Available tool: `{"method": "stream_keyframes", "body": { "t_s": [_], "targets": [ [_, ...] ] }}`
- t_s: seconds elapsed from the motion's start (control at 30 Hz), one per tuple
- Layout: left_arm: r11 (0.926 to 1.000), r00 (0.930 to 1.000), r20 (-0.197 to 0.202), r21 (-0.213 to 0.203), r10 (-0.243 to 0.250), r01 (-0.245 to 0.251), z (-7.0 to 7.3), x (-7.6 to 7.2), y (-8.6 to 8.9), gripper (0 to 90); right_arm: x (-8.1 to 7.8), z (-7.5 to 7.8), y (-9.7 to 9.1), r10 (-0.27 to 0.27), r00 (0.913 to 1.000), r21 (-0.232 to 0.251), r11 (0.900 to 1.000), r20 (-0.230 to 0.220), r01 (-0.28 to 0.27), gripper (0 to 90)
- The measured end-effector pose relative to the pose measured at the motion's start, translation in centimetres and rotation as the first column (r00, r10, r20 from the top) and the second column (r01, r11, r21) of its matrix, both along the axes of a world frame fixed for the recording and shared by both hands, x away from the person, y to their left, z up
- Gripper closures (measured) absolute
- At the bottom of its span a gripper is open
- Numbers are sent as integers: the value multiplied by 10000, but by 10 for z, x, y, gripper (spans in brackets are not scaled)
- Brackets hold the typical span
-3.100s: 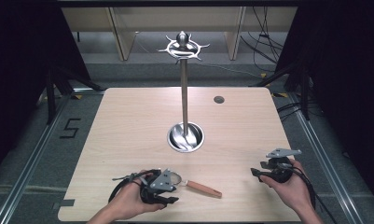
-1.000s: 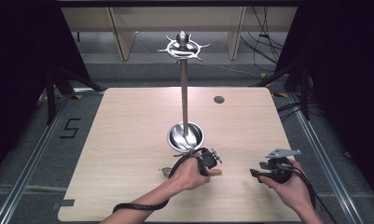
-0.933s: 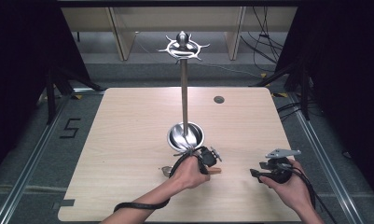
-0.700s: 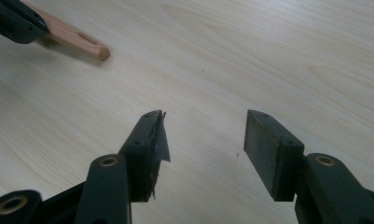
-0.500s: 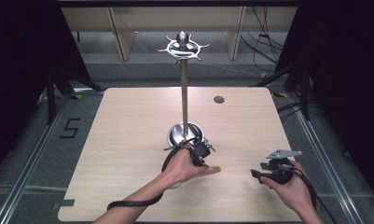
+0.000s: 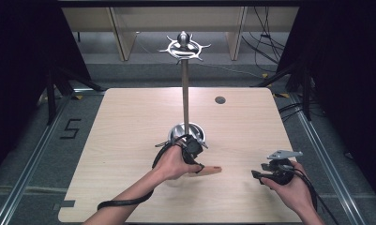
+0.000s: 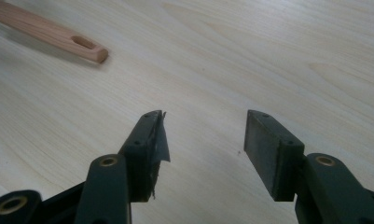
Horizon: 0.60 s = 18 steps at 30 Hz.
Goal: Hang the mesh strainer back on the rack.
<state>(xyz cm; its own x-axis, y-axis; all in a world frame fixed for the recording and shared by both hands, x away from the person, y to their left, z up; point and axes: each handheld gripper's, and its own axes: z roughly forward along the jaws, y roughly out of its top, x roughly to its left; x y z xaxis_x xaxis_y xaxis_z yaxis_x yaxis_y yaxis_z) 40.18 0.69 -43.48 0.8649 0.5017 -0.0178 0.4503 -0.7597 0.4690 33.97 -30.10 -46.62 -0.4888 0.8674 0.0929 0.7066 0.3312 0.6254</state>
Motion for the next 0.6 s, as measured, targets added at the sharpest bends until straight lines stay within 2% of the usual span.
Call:
{"method": "stream_keyframes", "body": {
  "t_s": [0.03,0.07,0.1,0.13,0.17,0.2,0.23,0.27,0.3,0.33,0.4,0.43,0.47,0.5,0.57,0.6],
  "targets": [
    [9999,9999,-42,-48,91,-91,0,2,2,499,1,0,-1,60,10000,-37,10000,27,-60,479],
    [9999,9999,-34,-28,104,-104,0,4,2,498,1,1,-2,97,9999,-91,9999,-142,-98,479],
    [9999,9999,-87,-15,109,-109,-1,5,3,486,3,-2,-4,365,9984,-181,9992,426,-358,479],
    [9999,9999,-78,26,101,-101,0,6,4,486,3,-2,-4,365,9984,-181,9992,426,-358,479],
    [9999,9999,-54,-32,152,-153,-1,6,4,482,1,-3,-1,-17,9995,149,9999,309,12,479],
    [10000,9999,-102,41,31,-30,-1,7,4,477,2,-3,-1,-29,9994,251,9997,342,20,479],
    [9996,9998,-135,216,-172,175,-1,8,4,459,1,-2,-1,-26,9995,217,9998,315,19,478],
    [9993,9996,-244,334,-174,182,-2,7,3,440,-1,1,0,-125,9999,119,9999,11,125,478],
    [9982,9991,-256,484,-336,348,-3,7,3,441,0,1,-2,255,9997,-204,9995,66,-253,478],
    [9947,9968,-363,719,-713,738,-5,5,2,439,0,3,0,78,10000,-68,9999,-12,-78,477],
    [9923,9951,-435,831,-884,918,-6,5,1,437,0,3,0,53,10000,-96,9999,-80,-54,477],
    [9838,9887,-505,1044,-1410,1456,-9,4,0,446,0,3,0,90,9999,-161,9998,-51,-91,476],
    [9838,9887,-505,1044,-1410,1456,-9,4,0,448,0,3,0,90,9999,-161,9998,-51,-91,476],
    [9802,9862,-599,1155,-1546,1606,-11,3,0,448,1,1,-1,228,9997,-283,9993,26,-227,477],
    [9771,9855,-543,1328,-1606,1665,-14,4,-1,455,0,1,0,122,9999,-160,9998,-113,-124,477],
    [9721,9838,-533,1529,-1714,1776,-16,5,-1,459,0,1,0,113,9999,-139,9998,-89,-115,477]
  ]
}}
